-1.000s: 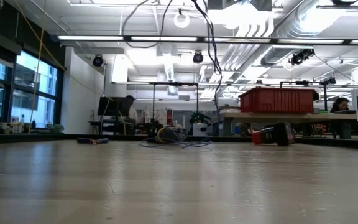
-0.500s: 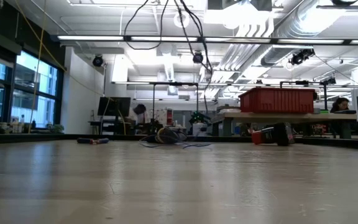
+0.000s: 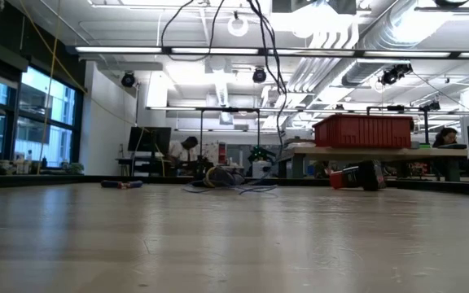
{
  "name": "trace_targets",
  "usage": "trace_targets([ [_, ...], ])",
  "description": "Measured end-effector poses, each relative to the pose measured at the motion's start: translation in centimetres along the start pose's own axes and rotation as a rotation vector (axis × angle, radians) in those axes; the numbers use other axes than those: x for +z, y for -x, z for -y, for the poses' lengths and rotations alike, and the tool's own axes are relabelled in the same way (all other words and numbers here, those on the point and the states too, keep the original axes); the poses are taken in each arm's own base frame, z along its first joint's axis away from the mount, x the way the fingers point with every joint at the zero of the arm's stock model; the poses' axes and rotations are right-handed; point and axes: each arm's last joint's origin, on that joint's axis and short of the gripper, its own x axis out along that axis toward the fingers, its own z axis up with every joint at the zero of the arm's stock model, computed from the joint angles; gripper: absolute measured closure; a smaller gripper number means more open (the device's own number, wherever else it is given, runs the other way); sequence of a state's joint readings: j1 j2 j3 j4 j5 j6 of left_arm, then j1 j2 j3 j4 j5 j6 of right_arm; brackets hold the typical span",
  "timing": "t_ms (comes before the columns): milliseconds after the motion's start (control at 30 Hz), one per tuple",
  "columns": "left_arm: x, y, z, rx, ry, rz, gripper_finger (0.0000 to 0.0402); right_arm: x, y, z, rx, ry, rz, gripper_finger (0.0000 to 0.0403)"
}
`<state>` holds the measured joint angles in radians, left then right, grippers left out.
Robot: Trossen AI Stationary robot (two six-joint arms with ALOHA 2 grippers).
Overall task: Coil cords
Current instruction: Uncoil the blue wire from the black spool
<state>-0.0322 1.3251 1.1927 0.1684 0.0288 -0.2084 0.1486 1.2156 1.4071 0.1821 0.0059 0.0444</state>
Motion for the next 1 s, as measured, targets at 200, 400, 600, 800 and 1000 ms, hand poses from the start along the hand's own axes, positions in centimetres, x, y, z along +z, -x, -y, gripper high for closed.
trace_targets([
  [200,-0.2,0.0,0.0,0.004,0.033,-0.017,0.0342,0.6,0.0,0.0,0.002,0.025,0.061,0.0402],
  [400,-0.3,-0.2,-0.1,0.018,0.034,-0.009,0.0267,0.8,0.0,0.0,0.002,0.038,0.08,0.0402],
  [600,-0.5,-1.4,-0.2,-0.005,0.051,0.059,0.0234,0.7,0.0,0.1,-0.001,0.039,0.08,0.0402],
  [800,-1.5,-3.0,-0.4,-0.026,0.067,0.087,0.0232,0.7,0.0,0.3,-0.011,0.024,0.078,0.0402],
  [1000,-3.0,-4.4,-0.8,-0.001,0.025,0.08,0.0232,0.7,0.0,0.3,-0.005,0.024,0.077,0.0402],
])
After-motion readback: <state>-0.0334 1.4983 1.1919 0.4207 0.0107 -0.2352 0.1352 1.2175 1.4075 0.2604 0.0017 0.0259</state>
